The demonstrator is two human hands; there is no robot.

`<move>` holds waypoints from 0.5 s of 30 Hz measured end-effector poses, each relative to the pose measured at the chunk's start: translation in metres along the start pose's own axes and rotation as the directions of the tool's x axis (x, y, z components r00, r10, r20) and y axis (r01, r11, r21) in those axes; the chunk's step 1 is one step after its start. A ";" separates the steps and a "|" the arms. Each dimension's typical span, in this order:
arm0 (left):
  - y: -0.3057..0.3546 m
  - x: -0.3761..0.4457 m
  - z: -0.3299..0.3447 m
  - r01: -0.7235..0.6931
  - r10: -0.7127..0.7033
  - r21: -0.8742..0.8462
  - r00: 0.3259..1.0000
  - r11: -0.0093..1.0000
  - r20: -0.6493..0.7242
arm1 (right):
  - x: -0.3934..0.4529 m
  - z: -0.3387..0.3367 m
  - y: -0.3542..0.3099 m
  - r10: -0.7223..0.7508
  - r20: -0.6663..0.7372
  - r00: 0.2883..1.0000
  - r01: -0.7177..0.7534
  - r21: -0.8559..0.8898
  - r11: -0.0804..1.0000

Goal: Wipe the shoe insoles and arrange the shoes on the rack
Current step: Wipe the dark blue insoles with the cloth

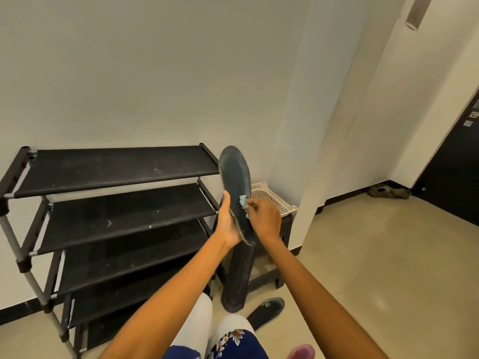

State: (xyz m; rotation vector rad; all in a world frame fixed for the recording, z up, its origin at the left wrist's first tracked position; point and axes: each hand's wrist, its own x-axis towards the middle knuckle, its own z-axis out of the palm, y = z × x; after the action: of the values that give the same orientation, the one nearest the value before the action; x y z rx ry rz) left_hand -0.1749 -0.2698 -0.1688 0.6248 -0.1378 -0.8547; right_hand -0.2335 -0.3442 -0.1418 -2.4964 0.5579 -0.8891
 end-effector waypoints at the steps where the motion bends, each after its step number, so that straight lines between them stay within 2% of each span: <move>1: -0.001 0.000 0.004 -0.006 0.006 0.006 1.000 1.000 0.003 | 0.001 -0.001 0.000 0.010 -0.047 0.999 -0.011 -0.018 1.000; 3: 0.006 -0.002 0.008 -0.025 0.025 0.005 1.000 1.000 -0.013 | -0.006 0.000 -0.007 -0.037 -0.043 0.998 0.038 0.015 0.999; 5: 0.012 0.002 0.004 -0.042 0.041 -0.026 0.998 0.999 -0.039 | -0.021 0.001 -0.014 -0.105 0.091 0.990 0.089 0.160 0.983; 7: 0.012 0.004 0.000 -0.043 0.040 -0.032 0.996 0.999 -0.083 | -0.030 -0.003 -0.013 -0.157 0.251 0.955 0.081 0.290 0.954; 8: 0.011 0.006 -0.004 -0.036 0.033 -0.024 0.996 0.999 -0.084 | -0.028 -0.007 -0.011 -0.170 0.273 0.947 0.087 0.291 0.953; 9: 0.010 0.006 -0.006 -0.035 0.034 -0.016 0.997 0.999 -0.063 | -0.022 -0.011 -0.010 -0.157 0.235 0.959 0.084 0.296 0.951; 11: 0.008 -0.002 -0.003 -0.049 0.051 0.040 0.998 0.998 -0.034 | -0.004 -0.019 -0.009 -0.020 0.043 0.999 0.003 0.361 0.933; 12: 0.008 -0.006 -0.002 -0.048 0.050 0.082 0.998 0.995 -0.024 | 0.006 -0.024 -0.009 0.073 -0.038 0.997 -0.050 0.425 0.904; 13: 0.007 -0.010 0.001 -0.035 0.038 0.110 0.999 0.993 -0.019 | 0.016 -0.029 -0.011 0.162 -0.075 0.984 -0.104 0.499 0.860; 15: 0.008 -0.016 0.005 -0.003 0.005 0.108 1.000 0.994 -0.017 | 0.030 -0.030 -0.014 0.278 -0.016 0.960 -0.210 0.617 0.758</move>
State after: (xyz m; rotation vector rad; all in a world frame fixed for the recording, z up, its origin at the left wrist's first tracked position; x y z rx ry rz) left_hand -0.1821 -0.2560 -0.1581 0.7332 -0.1703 -0.8419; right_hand -0.2286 -0.3548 -0.0990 -1.7488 0.5123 -0.9218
